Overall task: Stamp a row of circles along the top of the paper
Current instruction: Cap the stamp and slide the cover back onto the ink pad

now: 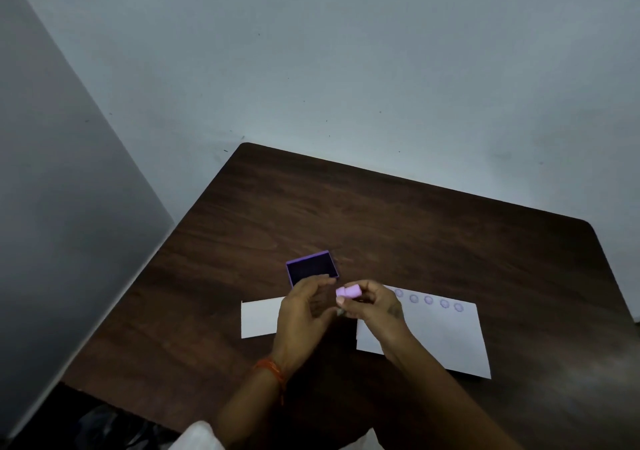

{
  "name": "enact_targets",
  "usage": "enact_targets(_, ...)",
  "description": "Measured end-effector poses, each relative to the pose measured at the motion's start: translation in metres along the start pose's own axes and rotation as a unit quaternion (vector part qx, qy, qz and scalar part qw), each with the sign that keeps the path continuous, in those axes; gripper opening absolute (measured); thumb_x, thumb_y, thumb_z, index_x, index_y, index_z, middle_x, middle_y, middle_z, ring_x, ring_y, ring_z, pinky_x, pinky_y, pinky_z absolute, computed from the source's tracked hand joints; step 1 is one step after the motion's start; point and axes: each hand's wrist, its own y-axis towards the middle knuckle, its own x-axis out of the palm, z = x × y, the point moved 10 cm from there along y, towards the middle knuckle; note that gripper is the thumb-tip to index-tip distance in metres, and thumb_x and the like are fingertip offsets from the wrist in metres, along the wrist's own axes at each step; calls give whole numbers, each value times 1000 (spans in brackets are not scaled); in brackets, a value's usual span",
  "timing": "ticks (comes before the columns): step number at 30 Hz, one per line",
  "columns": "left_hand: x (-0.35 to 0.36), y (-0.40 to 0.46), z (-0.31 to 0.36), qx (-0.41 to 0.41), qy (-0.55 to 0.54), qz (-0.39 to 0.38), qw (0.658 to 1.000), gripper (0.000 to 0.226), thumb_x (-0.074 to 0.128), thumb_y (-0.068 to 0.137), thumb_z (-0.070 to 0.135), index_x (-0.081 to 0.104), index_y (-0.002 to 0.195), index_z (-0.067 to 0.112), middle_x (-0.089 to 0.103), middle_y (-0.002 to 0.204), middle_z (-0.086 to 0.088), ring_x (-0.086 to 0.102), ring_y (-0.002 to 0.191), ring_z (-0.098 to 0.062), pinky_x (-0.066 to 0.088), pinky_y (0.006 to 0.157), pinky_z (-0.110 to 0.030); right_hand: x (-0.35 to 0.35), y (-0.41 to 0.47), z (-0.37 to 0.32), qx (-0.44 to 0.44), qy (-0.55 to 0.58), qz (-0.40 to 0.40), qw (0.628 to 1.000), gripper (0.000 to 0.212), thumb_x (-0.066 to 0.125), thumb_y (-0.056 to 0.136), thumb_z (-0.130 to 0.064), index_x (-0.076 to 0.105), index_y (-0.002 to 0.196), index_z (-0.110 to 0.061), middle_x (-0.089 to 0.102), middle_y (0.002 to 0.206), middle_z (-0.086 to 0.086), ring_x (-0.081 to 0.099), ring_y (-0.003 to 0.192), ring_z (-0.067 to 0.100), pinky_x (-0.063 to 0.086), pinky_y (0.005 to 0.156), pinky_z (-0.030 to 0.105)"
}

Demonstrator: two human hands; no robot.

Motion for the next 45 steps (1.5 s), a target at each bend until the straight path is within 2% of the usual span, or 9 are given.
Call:
enact_targets(2,-6,0,-9,-12,15,11,1000,44,74,73,11,61,112,25,60,120,6,60,106,-8,53,93,-27,-5,7,-9,-70,-114,52,990,5,68,79,-19,65,83,-19,65,79,-9,62,79,8,51,72,19)
enact_targets(5,-17,-3,-19,-23,38,33,998,42,75,72,12,61,111,22,57,115,8,59,100,-5,50,80,-11,-1,17,-7,-105,-202,87,970,18,54,88,-22,62,72,-18,58,67,-7,55,67,9,39,59,16)
enact_targets(11,-32,-9,-35,-52,20,69,996,40,75,72,10,63,108,23,61,116,0,61,98,-12,56,83,-29,10,26,11,-96,-254,65,960,23,49,92,-28,63,85,-12,64,84,3,58,76,11,36,62,7)
enact_targets(13,-34,-11,-39,-61,17,74,995,41,75,72,11,62,109,23,61,116,1,61,100,-13,55,83,-29,14,26,6,-110,-280,46,952,13,62,84,-23,63,92,-12,66,95,5,58,84,13,38,68,11)
enact_targets(20,-60,-18,-42,-78,9,120,990,35,69,78,12,61,111,20,58,119,4,55,103,-8,46,75,-13,14,-3,-42,-173,-258,101,945,41,71,77,-21,56,115,-18,60,119,6,61,96,19,53,80,30)
enact_targets(25,-98,-28,-57,-112,91,218,965,37,65,81,12,57,117,18,55,129,-4,49,121,-19,42,101,-34,58,-9,-43,-164,-228,25,959,46,71,77,-28,50,118,-25,59,121,1,58,101,14,50,86,30)
enact_targets(30,-104,-29,-87,-202,127,194,952,51,64,82,14,45,130,14,44,140,-12,40,130,-28,40,108,-44,98,-3,-16,-96,-271,-43,957,51,65,82,-30,42,126,-18,55,126,7,54,113,20,45,91,31)
enact_targets(36,-92,-27,-100,-244,142,147,948,56,61,84,12,38,135,11,43,142,-15,38,131,-31,35,111,-44,114,3,0,-63,-327,-56,941,48,63,84,-19,44,129,-12,46,134,11,50,120,24,43,101,34)
enact_targets(45,-92,-29,-94,-249,121,169,946,52,59,85,9,41,134,12,42,142,-15,38,131,-31,37,110,-44,111,5,0,-53,-296,-55,952,45,65,82,-15,48,124,-14,50,131,10,50,119,24,42,100,33)
